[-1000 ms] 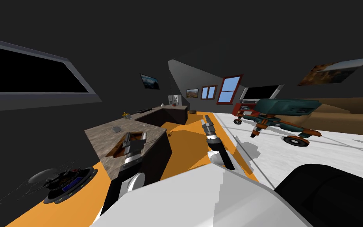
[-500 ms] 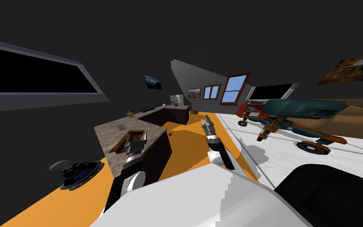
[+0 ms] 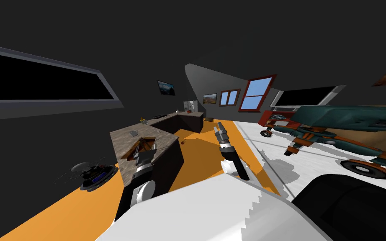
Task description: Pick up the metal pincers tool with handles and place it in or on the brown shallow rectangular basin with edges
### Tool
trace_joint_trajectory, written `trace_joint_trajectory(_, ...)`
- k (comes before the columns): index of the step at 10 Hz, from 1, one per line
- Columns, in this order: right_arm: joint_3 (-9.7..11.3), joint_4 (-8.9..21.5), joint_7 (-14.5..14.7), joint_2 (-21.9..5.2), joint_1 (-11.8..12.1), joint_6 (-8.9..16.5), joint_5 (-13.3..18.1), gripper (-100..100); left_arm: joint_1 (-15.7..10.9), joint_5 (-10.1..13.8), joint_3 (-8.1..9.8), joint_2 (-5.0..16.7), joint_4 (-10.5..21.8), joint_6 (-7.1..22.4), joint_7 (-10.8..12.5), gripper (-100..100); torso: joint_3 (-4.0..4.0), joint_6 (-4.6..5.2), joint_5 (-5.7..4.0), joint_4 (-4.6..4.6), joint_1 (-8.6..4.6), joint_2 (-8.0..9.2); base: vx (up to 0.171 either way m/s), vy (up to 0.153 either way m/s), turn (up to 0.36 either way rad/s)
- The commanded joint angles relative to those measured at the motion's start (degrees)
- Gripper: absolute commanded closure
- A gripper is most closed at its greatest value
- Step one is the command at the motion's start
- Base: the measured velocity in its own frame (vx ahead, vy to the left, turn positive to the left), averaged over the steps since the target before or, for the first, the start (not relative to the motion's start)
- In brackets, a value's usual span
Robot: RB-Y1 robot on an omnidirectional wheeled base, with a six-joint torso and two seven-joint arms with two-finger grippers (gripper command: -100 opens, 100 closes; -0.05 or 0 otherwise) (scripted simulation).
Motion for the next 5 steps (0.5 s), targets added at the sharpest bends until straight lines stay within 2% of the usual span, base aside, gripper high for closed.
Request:
trace_joint_trajectory(1, 0.0, 0.0, 0.0, 0.0, 0.0, 0.0, 0.0, 0, -1.0, 1.2, 0.38, -0.1, 2.0, 0.0, 1.8, -100, 0.0, 0.0, 0.0, 0.0, 0.0, 0.0, 0.062, 0.004, 0.08)
trace_joint_trajectory(5, 0.0, 0.0, 0.0, 0.0, 0.0, 0.0, 0.0, 0, -2.8, 3.0, 1.22, -0.6, 6.3, -0.2, 6.4, -100, -0.07, 0.01, 0.04, -0.02, 0.18, -0.12, 0.077, 0.025, 0.091)
